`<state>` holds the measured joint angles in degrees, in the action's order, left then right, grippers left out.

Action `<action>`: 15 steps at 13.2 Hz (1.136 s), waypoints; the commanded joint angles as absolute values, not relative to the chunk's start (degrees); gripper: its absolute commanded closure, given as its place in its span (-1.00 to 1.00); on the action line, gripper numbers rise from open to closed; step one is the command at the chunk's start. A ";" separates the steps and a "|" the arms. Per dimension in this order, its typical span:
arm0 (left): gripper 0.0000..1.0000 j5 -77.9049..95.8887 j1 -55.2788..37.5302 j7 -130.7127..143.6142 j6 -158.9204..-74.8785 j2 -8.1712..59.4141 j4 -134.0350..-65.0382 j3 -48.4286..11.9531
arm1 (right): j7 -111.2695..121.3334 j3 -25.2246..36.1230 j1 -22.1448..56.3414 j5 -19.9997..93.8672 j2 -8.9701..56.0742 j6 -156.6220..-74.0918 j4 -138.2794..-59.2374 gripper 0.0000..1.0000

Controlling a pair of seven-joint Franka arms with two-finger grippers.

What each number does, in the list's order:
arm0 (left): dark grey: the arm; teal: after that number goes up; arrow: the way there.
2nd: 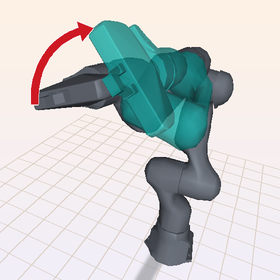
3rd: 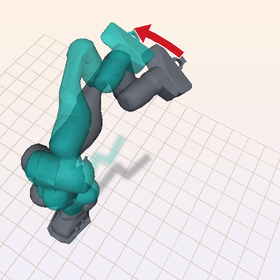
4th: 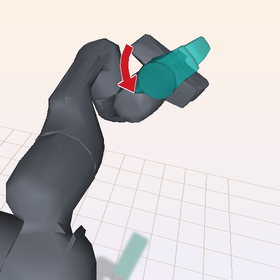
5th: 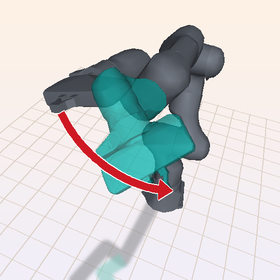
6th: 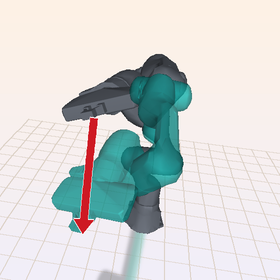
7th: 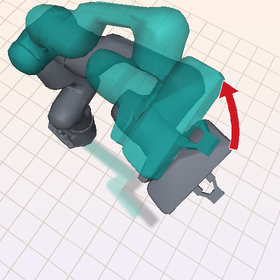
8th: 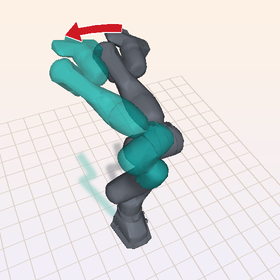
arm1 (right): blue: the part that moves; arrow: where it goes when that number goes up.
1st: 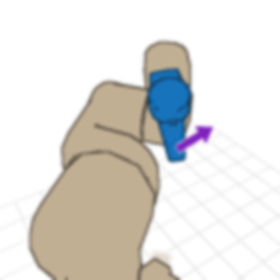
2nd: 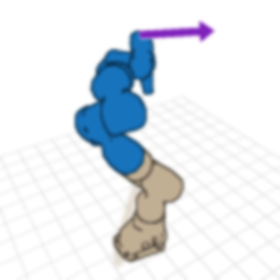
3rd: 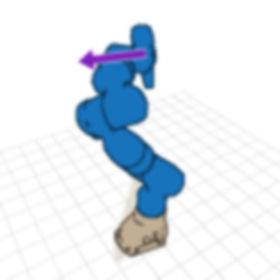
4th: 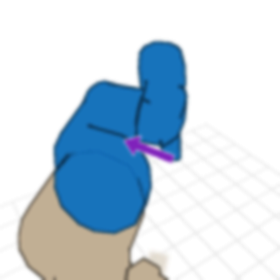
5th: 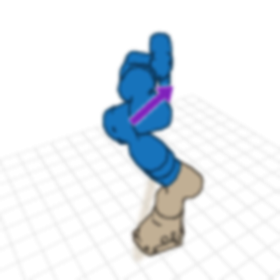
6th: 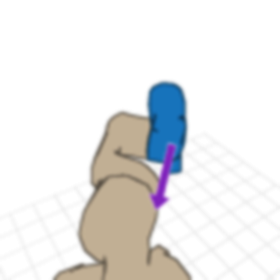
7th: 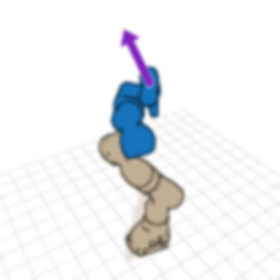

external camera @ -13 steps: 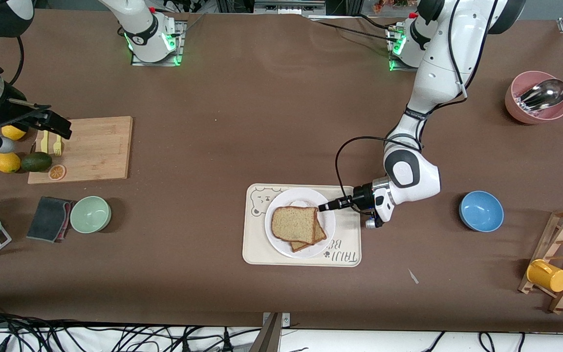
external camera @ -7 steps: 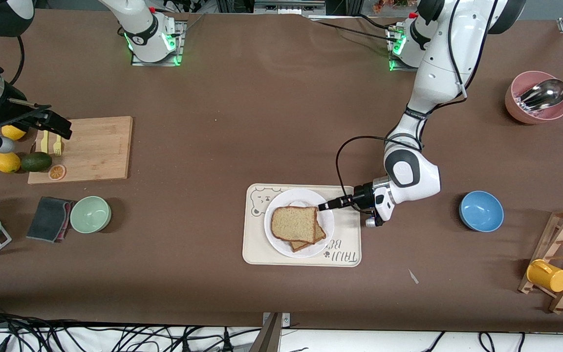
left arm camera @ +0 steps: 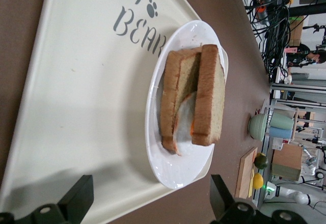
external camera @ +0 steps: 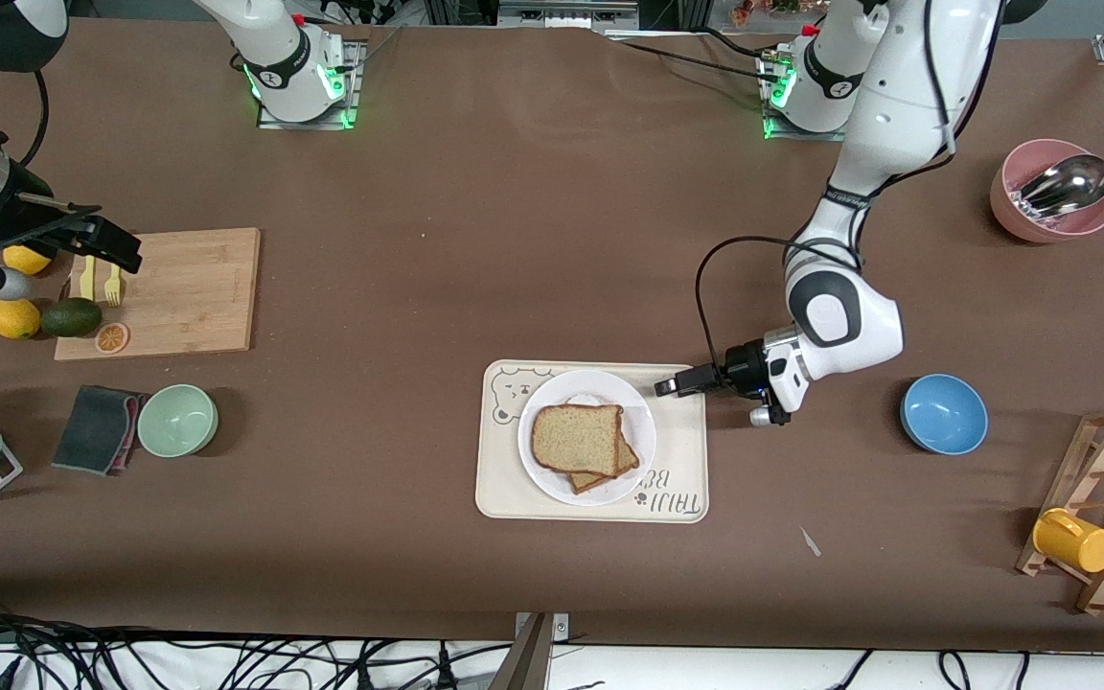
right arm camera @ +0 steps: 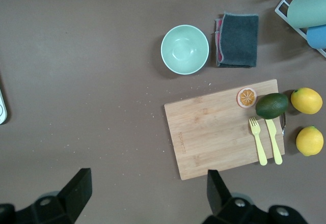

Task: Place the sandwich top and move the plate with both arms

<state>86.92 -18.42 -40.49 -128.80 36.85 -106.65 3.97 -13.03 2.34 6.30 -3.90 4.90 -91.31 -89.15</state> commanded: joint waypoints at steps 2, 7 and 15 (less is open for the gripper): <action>-1.00 68.96 -17.32 -37.98 -130.43 25.43 -114.15 3.96 | -13.27 2.37 6.33 -3.60 4.83 -91.05 -88.33 -1.00; -1.00 46.99 -14.60 -32.02 -127.99 16.37 -118.47 3.96 | -13.27 2.29 6.50 -3.52 4.83 -91.23 -88.24 -1.00; -1.00 13.92 -12.57 -14.06 -105.84 2.65 -114.52 4.22 | -13.27 2.20 6.68 -3.52 5.71 -91.32 -87.10 -1.00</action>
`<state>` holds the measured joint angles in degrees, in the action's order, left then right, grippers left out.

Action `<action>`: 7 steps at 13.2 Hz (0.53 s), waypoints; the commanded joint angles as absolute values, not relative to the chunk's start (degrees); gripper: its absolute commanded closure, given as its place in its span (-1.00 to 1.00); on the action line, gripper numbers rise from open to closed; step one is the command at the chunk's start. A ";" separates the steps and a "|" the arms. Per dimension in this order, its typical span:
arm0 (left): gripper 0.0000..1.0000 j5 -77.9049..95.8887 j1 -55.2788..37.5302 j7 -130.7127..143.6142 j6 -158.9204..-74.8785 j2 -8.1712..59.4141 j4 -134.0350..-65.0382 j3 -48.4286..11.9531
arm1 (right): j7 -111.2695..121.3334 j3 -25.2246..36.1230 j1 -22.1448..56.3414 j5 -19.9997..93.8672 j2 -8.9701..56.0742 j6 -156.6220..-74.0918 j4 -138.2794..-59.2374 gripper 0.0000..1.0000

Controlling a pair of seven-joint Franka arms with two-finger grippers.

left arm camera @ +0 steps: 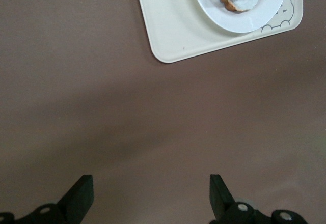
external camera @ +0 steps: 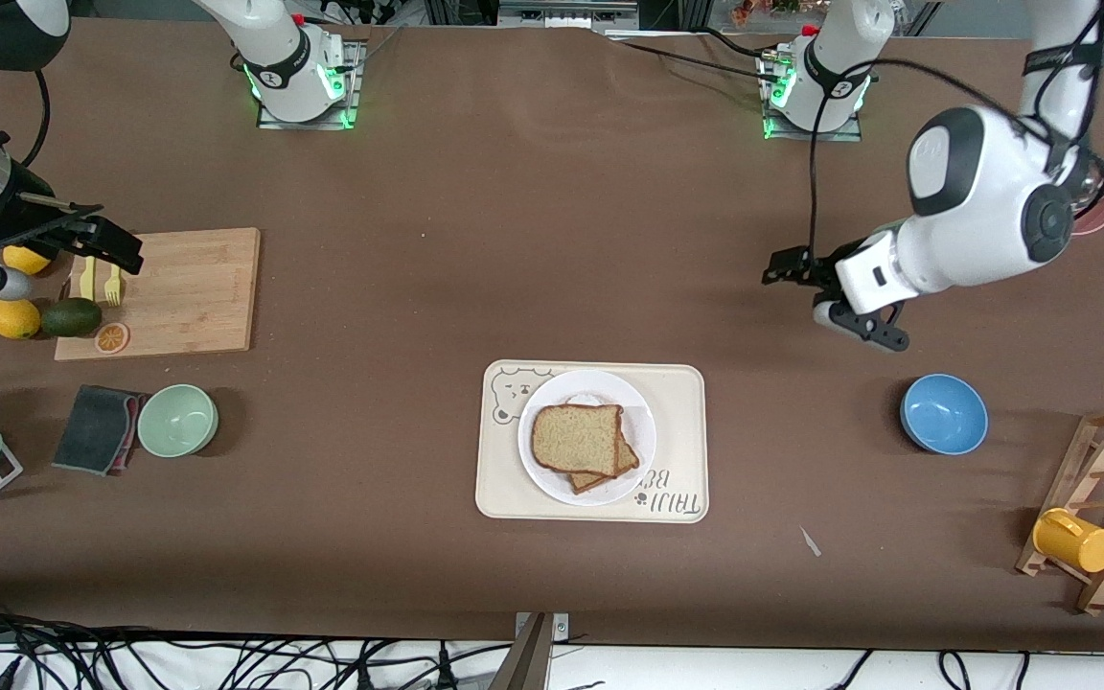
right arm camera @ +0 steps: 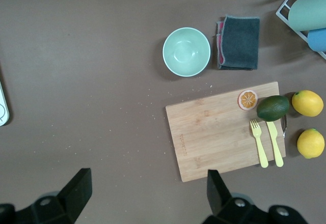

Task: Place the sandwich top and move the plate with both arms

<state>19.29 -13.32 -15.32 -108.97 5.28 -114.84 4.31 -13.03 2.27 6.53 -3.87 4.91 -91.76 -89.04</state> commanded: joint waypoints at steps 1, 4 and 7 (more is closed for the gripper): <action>-1.00 11.19 -12.31 -13.54 -103.38 2.03 -113.22 4.57 | -13.27 2.20 6.68 -3.52 5.71 -91.32 -87.01 -1.00; -1.00 3.98 -12.13 -11.44 -94.42 1.32 -106.46 4.57 | -13.36 2.46 6.07 -2.04 5.71 -91.32 -86.92 -1.00; -1.00 0.98 -12.13 -10.72 -87.12 1.32 -99.17 4.48 | -13.10 2.99 5.27 0.62 5.71 -91.32 -86.14 -1.00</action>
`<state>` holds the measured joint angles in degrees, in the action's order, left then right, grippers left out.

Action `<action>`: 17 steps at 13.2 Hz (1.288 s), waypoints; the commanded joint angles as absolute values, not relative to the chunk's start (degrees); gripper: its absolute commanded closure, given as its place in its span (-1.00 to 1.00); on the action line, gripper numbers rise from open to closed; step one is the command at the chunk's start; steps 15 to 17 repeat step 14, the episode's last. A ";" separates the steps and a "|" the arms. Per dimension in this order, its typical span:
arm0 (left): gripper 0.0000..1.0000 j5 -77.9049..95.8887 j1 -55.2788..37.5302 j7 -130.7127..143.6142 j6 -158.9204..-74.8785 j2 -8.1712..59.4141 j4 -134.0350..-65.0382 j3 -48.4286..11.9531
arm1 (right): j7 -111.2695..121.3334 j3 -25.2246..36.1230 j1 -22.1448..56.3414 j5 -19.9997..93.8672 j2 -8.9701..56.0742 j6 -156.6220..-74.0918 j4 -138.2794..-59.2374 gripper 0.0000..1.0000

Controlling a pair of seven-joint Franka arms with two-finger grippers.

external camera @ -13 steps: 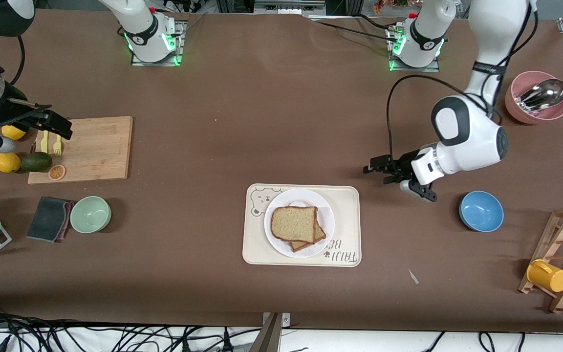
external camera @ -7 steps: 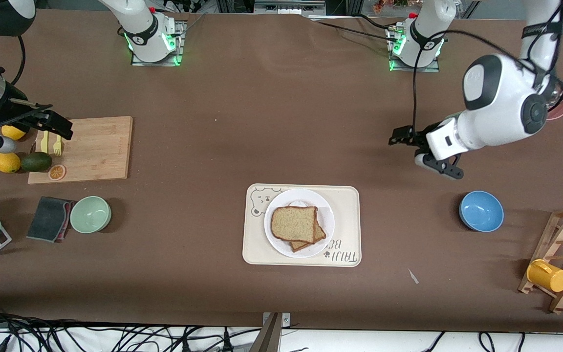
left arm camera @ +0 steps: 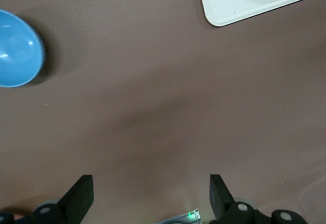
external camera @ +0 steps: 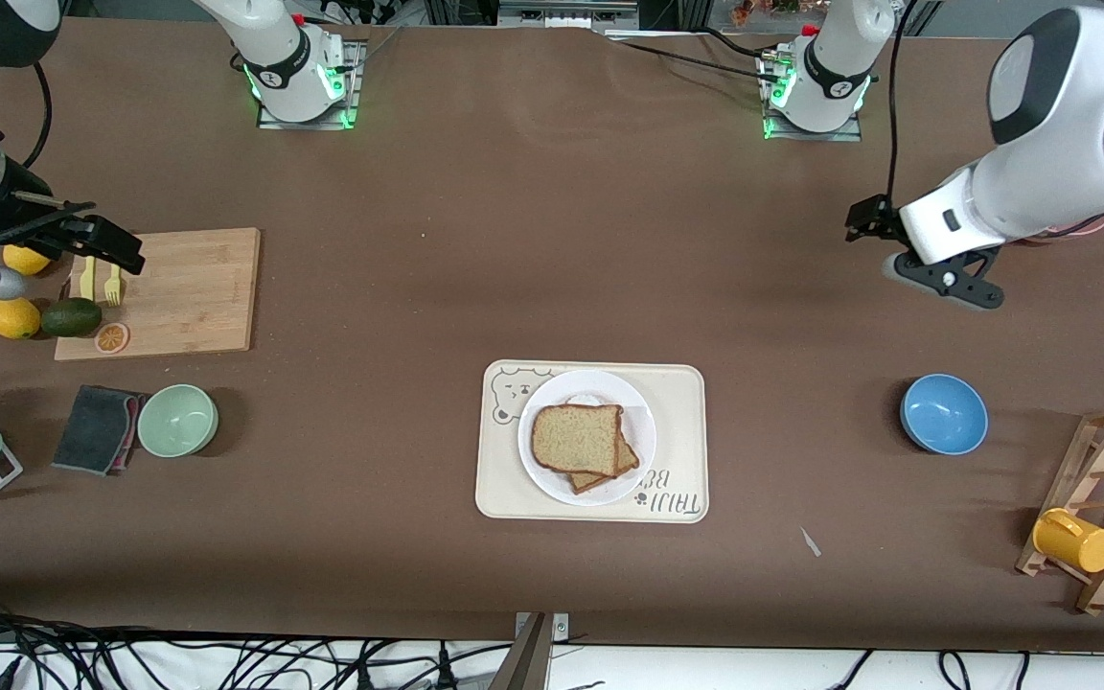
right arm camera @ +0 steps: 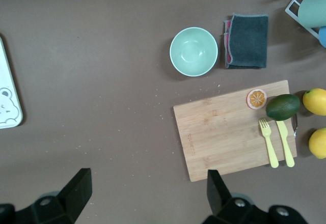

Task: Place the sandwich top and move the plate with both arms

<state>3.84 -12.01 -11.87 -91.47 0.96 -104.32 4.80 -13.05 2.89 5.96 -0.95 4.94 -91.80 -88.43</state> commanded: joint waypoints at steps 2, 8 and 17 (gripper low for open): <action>-1.00 -1.92 -12.13 -10.63 -82.55 1.58 -93.72 3.96 | -13.09 3.08 5.27 0.53 5.71 -91.23 -86.04 -1.00; -1.00 -2.81 -12.04 -0.72 -79.98 3.34 -87.02 3.78 | -10.90 2.99 5.36 0.18 5.89 -91.14 -86.04 -1.00; -1.00 -2.73 -8.00 -0.53 -80.95 4.13 -85.08 3.34 | -11.08 2.99 5.45 0.18 5.98 -91.23 -86.04 -1.00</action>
